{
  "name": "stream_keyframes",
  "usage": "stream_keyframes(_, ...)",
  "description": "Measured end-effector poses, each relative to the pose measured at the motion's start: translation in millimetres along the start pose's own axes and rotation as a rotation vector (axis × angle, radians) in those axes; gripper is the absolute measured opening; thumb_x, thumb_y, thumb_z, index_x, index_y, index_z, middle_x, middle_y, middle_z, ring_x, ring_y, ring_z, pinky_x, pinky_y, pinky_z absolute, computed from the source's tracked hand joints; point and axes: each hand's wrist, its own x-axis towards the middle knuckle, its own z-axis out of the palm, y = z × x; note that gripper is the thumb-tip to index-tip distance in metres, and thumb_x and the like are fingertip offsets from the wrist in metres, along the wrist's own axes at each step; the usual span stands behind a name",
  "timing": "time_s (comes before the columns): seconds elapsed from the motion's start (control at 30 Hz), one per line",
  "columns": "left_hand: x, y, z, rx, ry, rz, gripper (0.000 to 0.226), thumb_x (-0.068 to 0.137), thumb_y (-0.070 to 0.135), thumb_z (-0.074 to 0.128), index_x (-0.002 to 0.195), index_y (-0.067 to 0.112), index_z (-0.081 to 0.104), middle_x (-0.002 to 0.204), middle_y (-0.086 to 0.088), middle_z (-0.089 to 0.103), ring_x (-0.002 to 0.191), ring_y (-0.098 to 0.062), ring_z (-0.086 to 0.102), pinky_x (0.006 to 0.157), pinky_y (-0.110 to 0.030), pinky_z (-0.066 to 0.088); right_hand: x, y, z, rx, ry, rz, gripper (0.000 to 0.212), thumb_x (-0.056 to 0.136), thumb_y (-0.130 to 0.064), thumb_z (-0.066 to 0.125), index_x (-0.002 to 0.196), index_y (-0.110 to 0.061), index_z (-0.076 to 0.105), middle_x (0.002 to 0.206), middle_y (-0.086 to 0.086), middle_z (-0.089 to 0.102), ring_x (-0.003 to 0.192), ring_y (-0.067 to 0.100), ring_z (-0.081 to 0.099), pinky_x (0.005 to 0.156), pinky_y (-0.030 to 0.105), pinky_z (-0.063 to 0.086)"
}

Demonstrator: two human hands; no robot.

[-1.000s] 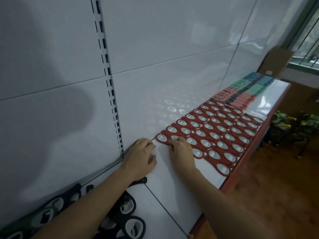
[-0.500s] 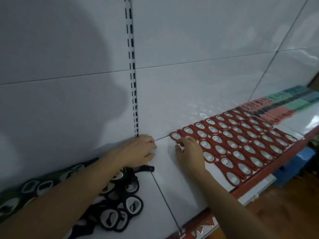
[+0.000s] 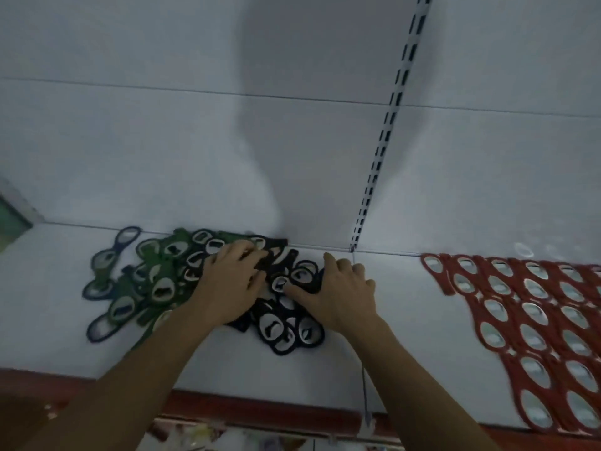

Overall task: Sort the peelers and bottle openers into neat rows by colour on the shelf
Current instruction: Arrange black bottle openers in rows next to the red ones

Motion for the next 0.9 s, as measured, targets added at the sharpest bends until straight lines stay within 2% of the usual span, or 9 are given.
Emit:
stream_keyframes(0.1,-18,0,15,0.077,0.024,-0.024,0.056,0.099,0.046,0.028,0.142,0.025,0.058,0.149,-0.002,0.05,0.138,-0.026,0.043,0.114,-0.052,0.033,10,-12,2,-0.028,-0.089,0.018,0.123,0.061,-0.096,0.055,0.154,-0.023,0.024,0.15,0.014,0.034,0.138,0.038,0.03,0.108,0.054,0.033)
stream_keyframes(0.27,-14,7,18,0.035,0.048,-0.051,0.053,0.098,0.042,0.027,0.139,0.029,0.057,0.15,0.004,0.046,0.139,-0.019,0.041,0.108,-0.051,0.035,29,-13,5,0.123,-0.138,0.012,0.104,0.055,-0.073,0.083,0.14,-0.027,0.045,0.128,0.008,0.041,0.122,0.031,0.046,0.103,0.043,0.045)
stream_keyframes(0.4,-4,0,14,0.028,0.071,-0.017,0.049,0.095,0.041,0.03,0.131,0.029,0.061,0.137,0.006,0.051,0.127,-0.019,0.047,0.097,-0.048,0.038,39,-23,1,0.233,-0.141,0.014,0.061,0.055,-0.052,0.089,0.1,-0.022,0.059,0.096,-0.003,0.065,0.091,0.021,0.063,0.075,0.032,0.056)
stream_keyframes(0.5,10,-5,13,0.0,0.081,0.034,0.04,0.096,0.036,0.038,0.126,0.025,0.062,0.124,0.004,0.053,0.113,-0.021,0.054,0.088,-0.043,0.043,35,-37,2,0.273,-0.093,-0.05,0.033,0.074,-0.042,0.083,0.083,-0.023,0.057,0.077,-0.011,0.059,0.079,0.017,0.059,0.056,0.017,0.038)
stream_keyframes(0.57,15,-8,14,-0.043,0.091,0.057,0.037,0.097,0.032,0.044,0.128,0.023,0.061,0.122,0.002,0.055,0.109,-0.022,0.056,0.086,-0.043,0.048,33,-43,6,0.345,-0.054,-0.078,0.026,0.083,-0.037,0.079,0.098,-0.025,0.061,0.087,-0.011,0.06,0.085,0.015,0.058,0.059,0.012,0.036)
stream_keyframes(0.63,17,-11,17,-0.084,0.108,0.066,0.034,0.098,0.026,0.051,0.129,0.02,0.062,0.12,-0.001,0.057,0.107,-0.024,0.058,0.085,-0.043,0.05,31,-46,13,0.449,0.002,-0.04,0.038,0.087,-0.03,0.077,0.121,-0.022,0.063,0.107,-0.004,0.067,0.1,0.017,0.062,0.076,0.017,0.046)
stream_keyframes(0.67,17,-13,19,-0.109,0.122,0.061,0.033,0.098,0.023,0.054,0.129,0.019,0.062,0.119,-0.002,0.059,0.107,-0.025,0.059,0.086,-0.043,0.05,32,-46,17,0.466,0.048,-0.023,0.039,0.088,-0.026,0.076,0.125,-0.02,0.064,0.114,-0.002,0.069,0.105,0.018,0.063,0.083,0.02,0.048)
stream_keyframes(0.8,15,-17,15,-0.376,0.214,0.027,0.031,0.098,0.017,0.058,0.129,0.017,0.063,0.12,0.002,0.057,0.106,-0.018,0.058,0.092,-0.039,0.052,34,-40,21,0.634,0.153,0.01,0.026,0.085,-0.013,0.079,0.109,-0.021,0.076,0.102,-0.008,0.075,0.093,0.009,0.068,0.084,0.017,0.053)
stream_keyframes(0.9,15,-12,-3,-0.619,0.307,0.015,0.028,0.101,0.012,0.055,0.127,0.018,0.063,0.119,0.005,0.059,0.107,-0.005,0.058,0.095,-0.026,0.051,41,-31,10,1.069,0.235,0.062,0.02,0.085,-0.002,0.077,0.102,-0.013,0.078,0.092,0.003,0.079,0.087,0.021,0.075,0.08,0.034,0.062)
